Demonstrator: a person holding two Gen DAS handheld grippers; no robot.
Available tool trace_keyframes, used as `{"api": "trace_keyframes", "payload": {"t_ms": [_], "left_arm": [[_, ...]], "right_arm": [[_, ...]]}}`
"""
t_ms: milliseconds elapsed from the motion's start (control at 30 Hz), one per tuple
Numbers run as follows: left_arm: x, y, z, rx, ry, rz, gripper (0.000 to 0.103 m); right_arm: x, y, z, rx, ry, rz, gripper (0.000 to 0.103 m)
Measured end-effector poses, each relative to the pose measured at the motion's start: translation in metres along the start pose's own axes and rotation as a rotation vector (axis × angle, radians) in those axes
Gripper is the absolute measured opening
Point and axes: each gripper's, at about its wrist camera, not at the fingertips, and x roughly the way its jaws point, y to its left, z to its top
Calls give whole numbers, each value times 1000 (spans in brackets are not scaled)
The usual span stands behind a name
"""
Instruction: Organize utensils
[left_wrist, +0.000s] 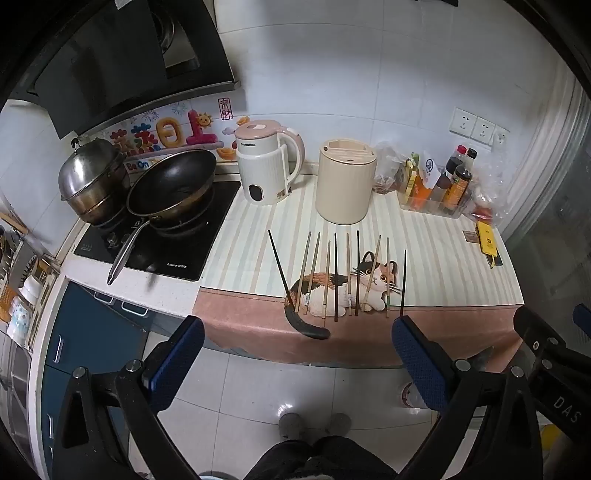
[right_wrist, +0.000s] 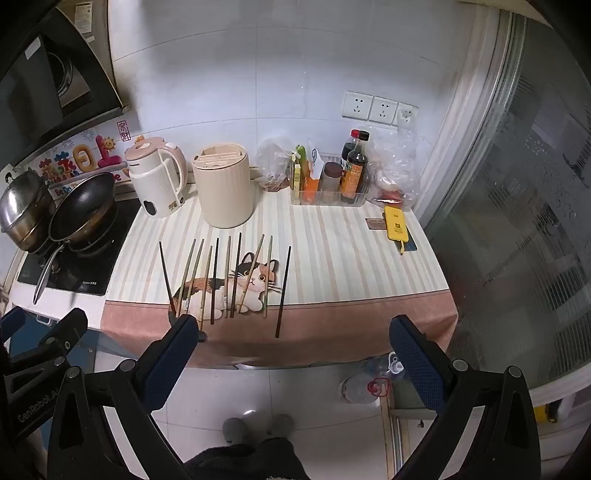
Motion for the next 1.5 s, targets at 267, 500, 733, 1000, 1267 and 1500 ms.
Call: {"api": "trace_keyframes", "payload": {"t_ms": [267,500,733,1000,1267,1500], "left_arm": [[0,0,0,0,-1,-2,103],[0,0,0,-3,-3,-1,103],[1,-1,0,-2,-3,0,103],[-4,-3,4,-3,-5,-3,103],[-4,-3,4,-5,-6,-4,103],[-4,-3,5,-5,-8,-5,103]], "right_arm": [[0,0,3,-2,0,-3,103],[0,0,3,-3,0,-3,103],[-2,-2,3,-3,2,-6,103],[-2,-5,3,0,-4,-5,103],[-5,-5,2,0,-4,-5,103],[1,-3,-2,0,-7,-5,103]]}}
